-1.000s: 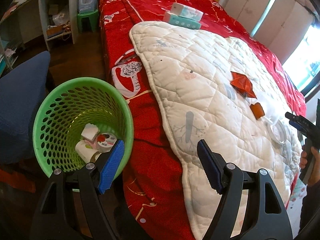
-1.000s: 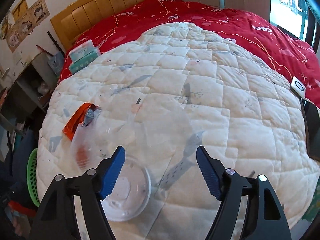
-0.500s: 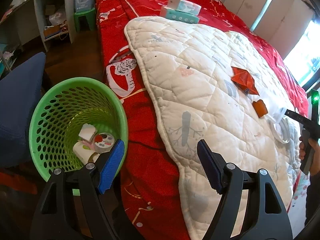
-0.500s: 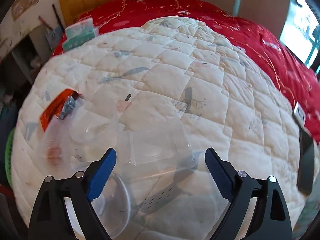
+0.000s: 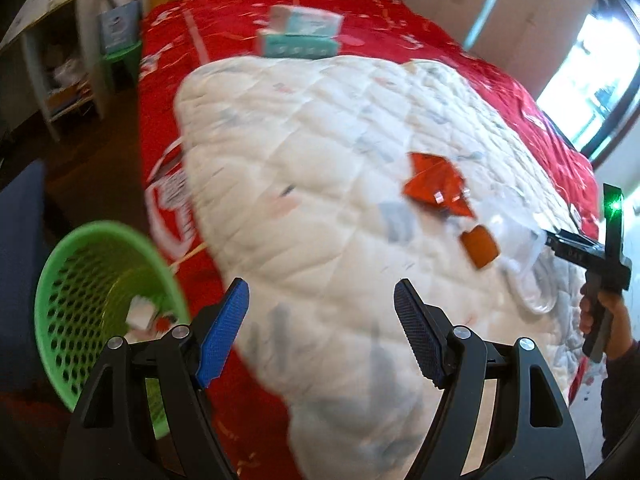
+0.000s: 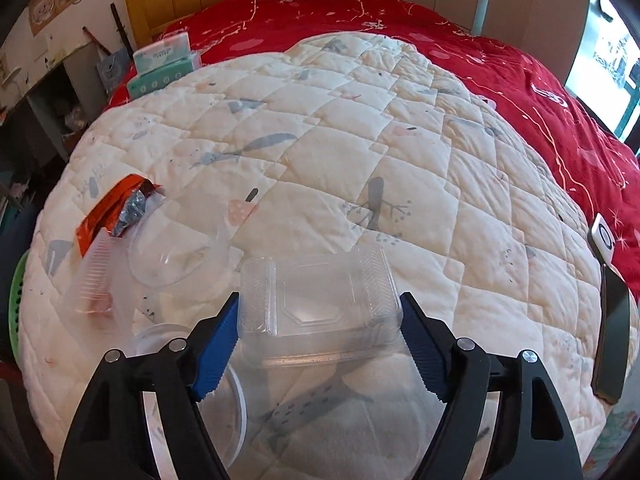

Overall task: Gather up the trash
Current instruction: 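Grasp the clear rectangular container with the right tool while the left tool grasps the orange wrapper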

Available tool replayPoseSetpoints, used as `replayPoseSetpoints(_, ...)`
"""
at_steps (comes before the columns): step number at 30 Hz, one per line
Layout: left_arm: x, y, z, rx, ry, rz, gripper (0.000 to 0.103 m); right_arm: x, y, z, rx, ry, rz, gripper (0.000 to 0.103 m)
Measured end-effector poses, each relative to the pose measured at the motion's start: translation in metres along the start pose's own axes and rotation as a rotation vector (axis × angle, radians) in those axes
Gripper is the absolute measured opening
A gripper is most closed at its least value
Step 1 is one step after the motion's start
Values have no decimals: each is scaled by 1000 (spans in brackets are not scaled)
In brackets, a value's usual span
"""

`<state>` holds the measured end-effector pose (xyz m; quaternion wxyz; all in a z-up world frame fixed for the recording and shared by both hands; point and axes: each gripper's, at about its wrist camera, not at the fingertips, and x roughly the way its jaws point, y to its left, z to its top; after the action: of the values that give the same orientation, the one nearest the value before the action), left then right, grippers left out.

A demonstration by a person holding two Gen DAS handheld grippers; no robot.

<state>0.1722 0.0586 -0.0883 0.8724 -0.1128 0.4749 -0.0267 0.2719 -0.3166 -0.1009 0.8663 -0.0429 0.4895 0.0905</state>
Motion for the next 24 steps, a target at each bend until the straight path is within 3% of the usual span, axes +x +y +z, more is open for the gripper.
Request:
replayPoseSetpoints(16,96,-104,84,153,114,-134,76,-55,-8,-35,45,-86,70,75)
replayPoseSetpoints(24,134,-127,98,188,156,-62,79,-57,-14,-50,60,-81,84,75)
